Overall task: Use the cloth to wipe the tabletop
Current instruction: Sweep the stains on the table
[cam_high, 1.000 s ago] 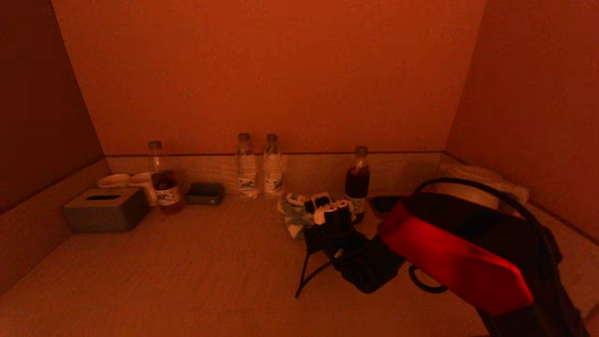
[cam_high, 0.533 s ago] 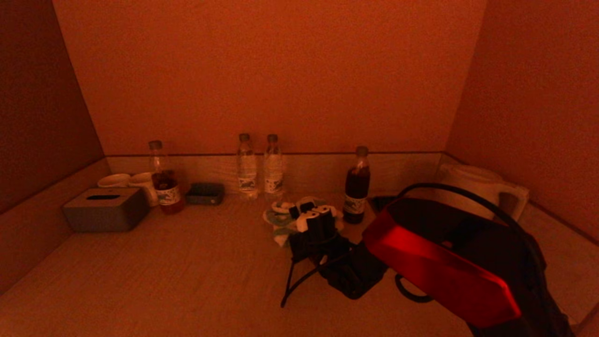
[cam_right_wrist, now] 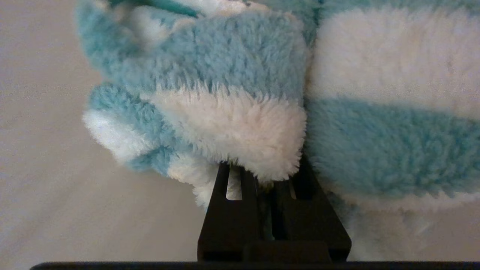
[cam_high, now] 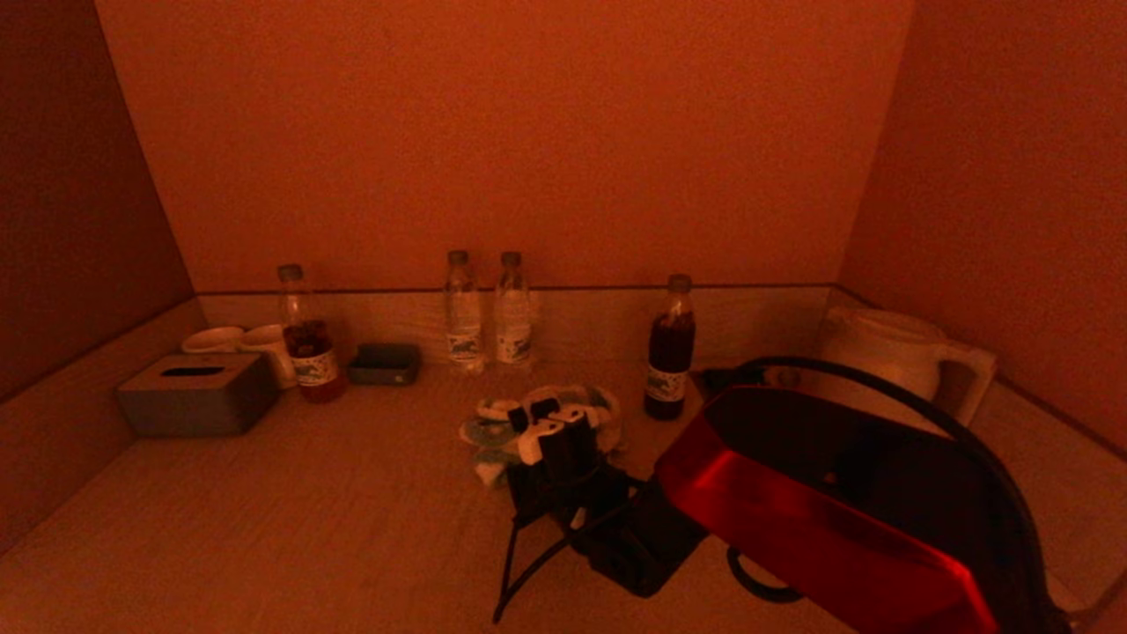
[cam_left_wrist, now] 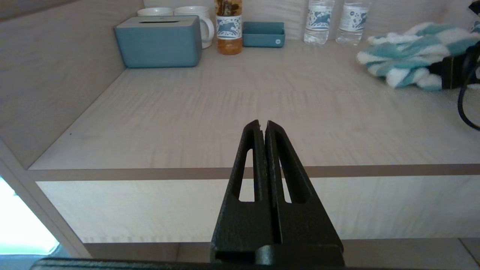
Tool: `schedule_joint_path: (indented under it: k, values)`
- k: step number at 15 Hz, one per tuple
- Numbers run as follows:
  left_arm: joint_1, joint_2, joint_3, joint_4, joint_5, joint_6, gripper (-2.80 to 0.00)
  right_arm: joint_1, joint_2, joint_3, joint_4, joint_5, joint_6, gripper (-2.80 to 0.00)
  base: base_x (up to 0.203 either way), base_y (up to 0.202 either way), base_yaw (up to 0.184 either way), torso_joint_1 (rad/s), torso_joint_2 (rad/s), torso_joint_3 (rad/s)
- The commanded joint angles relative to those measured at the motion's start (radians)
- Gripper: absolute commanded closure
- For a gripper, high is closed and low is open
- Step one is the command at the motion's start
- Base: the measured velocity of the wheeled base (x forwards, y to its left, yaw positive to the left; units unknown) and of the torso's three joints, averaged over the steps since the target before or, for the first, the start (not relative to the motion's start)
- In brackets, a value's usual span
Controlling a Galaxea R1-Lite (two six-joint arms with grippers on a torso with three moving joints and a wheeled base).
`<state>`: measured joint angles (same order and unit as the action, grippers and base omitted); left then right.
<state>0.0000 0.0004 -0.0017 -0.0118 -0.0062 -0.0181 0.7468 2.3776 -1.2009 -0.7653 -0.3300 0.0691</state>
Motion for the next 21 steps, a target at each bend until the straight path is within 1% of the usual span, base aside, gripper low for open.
schedule_joint_path:
  k: [1, 7, 9, 13, 17, 21]
  values:
    - [0.000, 0.000, 0.000, 0.000, 0.000, 0.000, 0.00, 0.051, -0.050, 0.038, -0.009, -0.001, 0.009, 0.00, 0.000, 0.000, 0.000, 0.000, 0.00, 0.000]
    - [0.000, 0.000, 0.000, 0.000, 0.000, 0.000, 0.00, 0.128, -0.129, 0.103, -0.012, -0.001, 0.030, 0.00, 0.000, 0.000, 0.000, 0.000, 0.00, 0.000]
    - [0.000, 0.000, 0.000, 0.000, 0.000, 0.000, 0.00, 0.167, -0.162, 0.149, -0.012, 0.000, 0.028, 0.00, 0.000, 0.000, 0.000, 0.000, 0.00, 0.000]
    - [0.000, 0.000, 0.000, 0.000, 0.000, 0.000, 0.00, 0.167, -0.162, 0.149, -0.012, 0.000, 0.028, 0.00, 0.000, 0.000, 0.000, 0.000, 0.00, 0.000]
    - [-0.002, 0.000, 0.000, 0.000, 0.000, 0.000, 0.00, 0.117, -0.057, 0.149, -0.006, 0.008, 0.026, 0.00, 0.000, 0.000, 0.000, 0.000, 0.00, 0.000]
    - [0.000, 0.000, 0.000, 0.000, 0.000, 0.000, 0.00, 0.111, -0.037, 0.156, -0.006, 0.005, 0.024, 0.00, 0.000, 0.000, 0.000, 0.000, 0.00, 0.000]
